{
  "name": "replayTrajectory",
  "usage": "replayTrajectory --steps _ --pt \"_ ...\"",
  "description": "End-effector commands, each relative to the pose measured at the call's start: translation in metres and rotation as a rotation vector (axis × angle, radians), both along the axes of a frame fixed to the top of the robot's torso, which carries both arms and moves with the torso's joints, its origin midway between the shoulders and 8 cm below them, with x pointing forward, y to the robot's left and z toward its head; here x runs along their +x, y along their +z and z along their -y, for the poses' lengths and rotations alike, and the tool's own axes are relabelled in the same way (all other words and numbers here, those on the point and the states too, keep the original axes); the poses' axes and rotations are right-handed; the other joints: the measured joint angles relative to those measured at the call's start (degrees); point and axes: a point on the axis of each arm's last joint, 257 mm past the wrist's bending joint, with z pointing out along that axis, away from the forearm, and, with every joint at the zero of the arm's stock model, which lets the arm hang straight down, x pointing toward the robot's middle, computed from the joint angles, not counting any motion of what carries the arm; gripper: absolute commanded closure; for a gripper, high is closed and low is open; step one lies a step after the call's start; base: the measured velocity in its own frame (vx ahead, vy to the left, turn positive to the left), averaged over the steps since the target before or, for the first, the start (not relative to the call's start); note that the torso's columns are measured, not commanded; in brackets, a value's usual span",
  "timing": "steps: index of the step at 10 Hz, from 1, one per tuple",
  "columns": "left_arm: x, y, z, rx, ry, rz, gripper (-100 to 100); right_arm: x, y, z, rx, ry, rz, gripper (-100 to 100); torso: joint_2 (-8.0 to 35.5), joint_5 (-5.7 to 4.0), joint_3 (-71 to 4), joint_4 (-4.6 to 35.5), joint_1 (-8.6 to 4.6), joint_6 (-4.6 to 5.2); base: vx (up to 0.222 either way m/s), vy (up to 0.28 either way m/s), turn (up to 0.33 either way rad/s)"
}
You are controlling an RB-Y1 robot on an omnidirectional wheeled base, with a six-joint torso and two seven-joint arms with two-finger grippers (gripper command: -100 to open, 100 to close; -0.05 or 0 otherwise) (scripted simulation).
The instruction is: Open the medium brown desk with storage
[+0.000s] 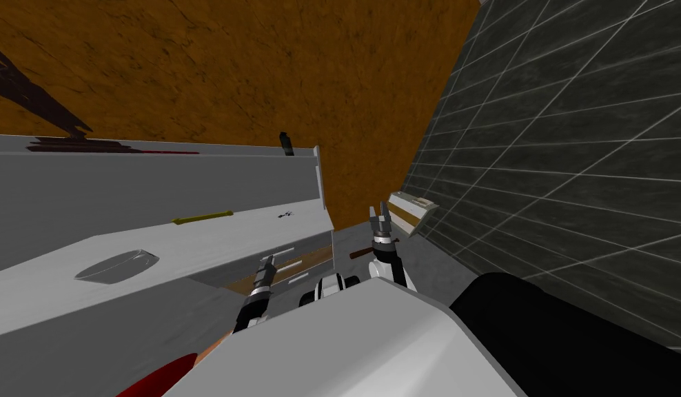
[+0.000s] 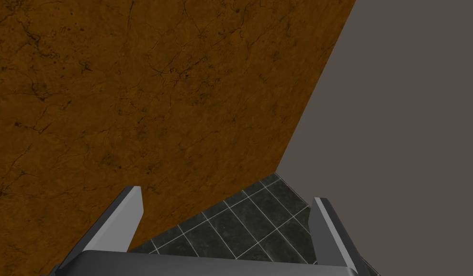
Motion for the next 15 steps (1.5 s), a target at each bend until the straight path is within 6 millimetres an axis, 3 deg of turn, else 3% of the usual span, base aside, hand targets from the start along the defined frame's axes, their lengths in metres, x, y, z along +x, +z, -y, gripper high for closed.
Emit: replayTrajectory --steps 1,8,10,15 --pt "-0.009 0.001 -0.006 0.003 -0.012 0.0 100 0.0 0.0 0.0 0.0 0.0 0.0 0 -0.3 -0.09 -0.2 0.0 -0.13 -0.12 -0.009 -0.054 0.067" --pt "-0.045 0.011 -0.03 0.007 -0.064 0.003 100 0.0 0.0 0.0 0.0 0.0 0.0 0 0.0 -0.19 -0.1 0.1 -0.01 -0.15 -0.007 -0.086 0.103" --pt "-0.046 0.003 -0.028 0.002 -0.063 -0.015 100 0.0 0.0 0.0 0.0 0.0 0.0 0 0.0 -0.26 -0.1 0.2 -0.04 -0.09 -0.005 -0.022 0.018" --pt "-0.042 0.008 -0.092 0.006 0.025 -0.002 100 0.0 0.0 0.0 0.0 0.0 0.0 0 0.1 -0.16 0.0 0.1 -0.14 -0.1 -0.202 -0.057 -0.18"
